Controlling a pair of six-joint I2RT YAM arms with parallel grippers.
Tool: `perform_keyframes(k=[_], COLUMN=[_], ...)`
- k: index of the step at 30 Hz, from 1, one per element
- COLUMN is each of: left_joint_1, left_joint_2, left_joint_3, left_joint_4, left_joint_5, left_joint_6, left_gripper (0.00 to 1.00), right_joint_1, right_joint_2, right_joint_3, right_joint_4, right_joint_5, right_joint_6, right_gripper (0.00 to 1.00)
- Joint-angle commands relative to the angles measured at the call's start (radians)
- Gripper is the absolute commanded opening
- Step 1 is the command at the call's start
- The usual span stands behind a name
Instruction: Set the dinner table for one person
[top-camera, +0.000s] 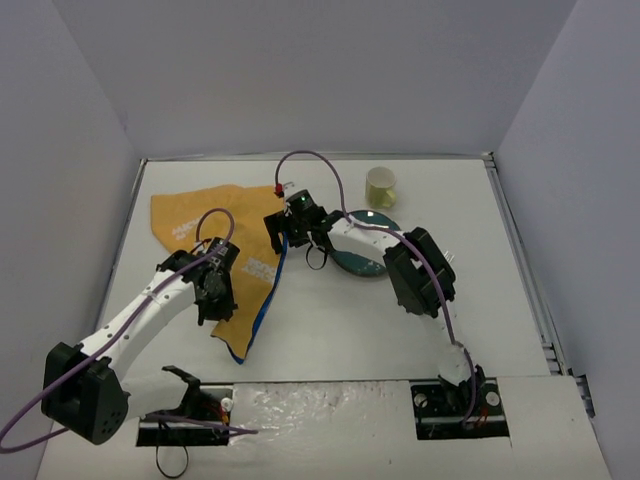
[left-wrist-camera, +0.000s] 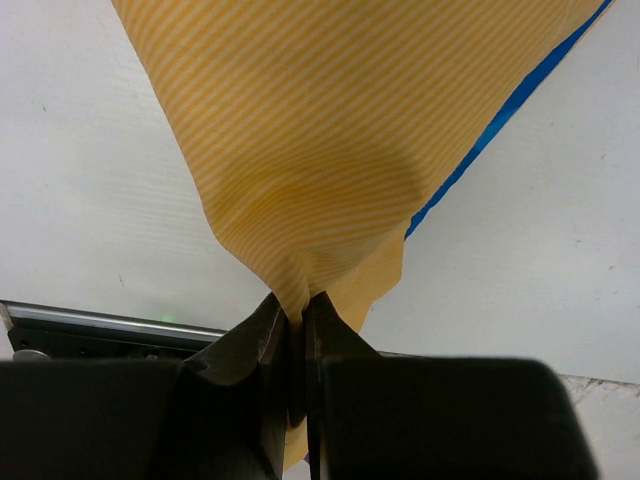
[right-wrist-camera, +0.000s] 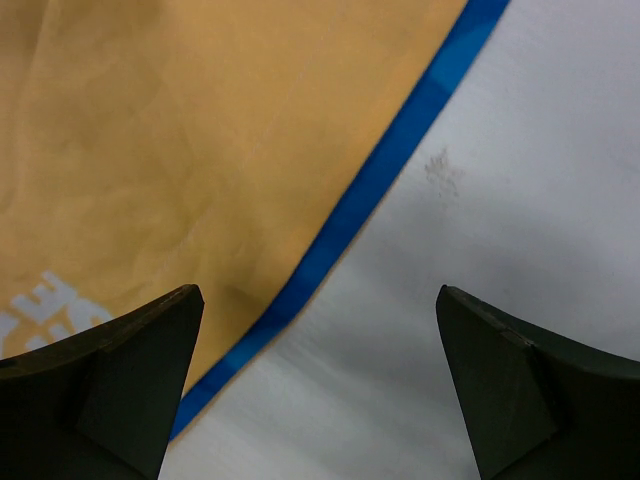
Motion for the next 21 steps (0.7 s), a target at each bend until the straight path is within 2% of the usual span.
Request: perform_keyframes(k=[1, 10, 12, 15, 17, 20, 21], left_joint_1=[-0.005, -0.005, -0.005, -0.004, -0.005, -0.005, -0.003], left_joint_2=[-0.042, -0.042, -0.046, -0.051, -0.049, -0.044, -0.041], left_joint_3=[0.041, 0.039, 0.039, 0.041, 0.044, 0.057, 0.062], left_joint_4=[-0.058, -0.074, -0.079, -0.082, -0.081, -0.078, -0.076], left_joint_5=[0.021, 0.029, 0.029, 0.028, 0.026, 0.021, 0.013], left_joint_6=[-0.006, -0.002, -0.003, -0.005, -0.006, -0.011, -0.011], left_gripper=[0.0, 0.0, 0.0, 0.0, 0.0, 0.0, 0.0], right_joint_1=[0.014, 0.018, 0.022, 0.031, 0.033, 0.035, 0.034], right_joint_2=[0.077, 0.186, 0.203, 0.208, 0.208, 0.206, 0.201], right_joint_3=[0.115, 0.182, 0.185, 0.166, 0.156, 0.171, 0.177], right_joint_4=[0.102, 0.154, 0.148, 0.136, 0.132, 0.106, 0.1], right_joint_5=[0.048, 0.088, 0.09, 0.091, 0.096, 0.127, 0.134], right_joint_6=[-0.043, -0.07, -0.076, -0.08, -0.077, -0.088, -0.093], right_gripper=[1.0, 1.0, 0.96, 0.76, 0.49, 0.17, 0.11])
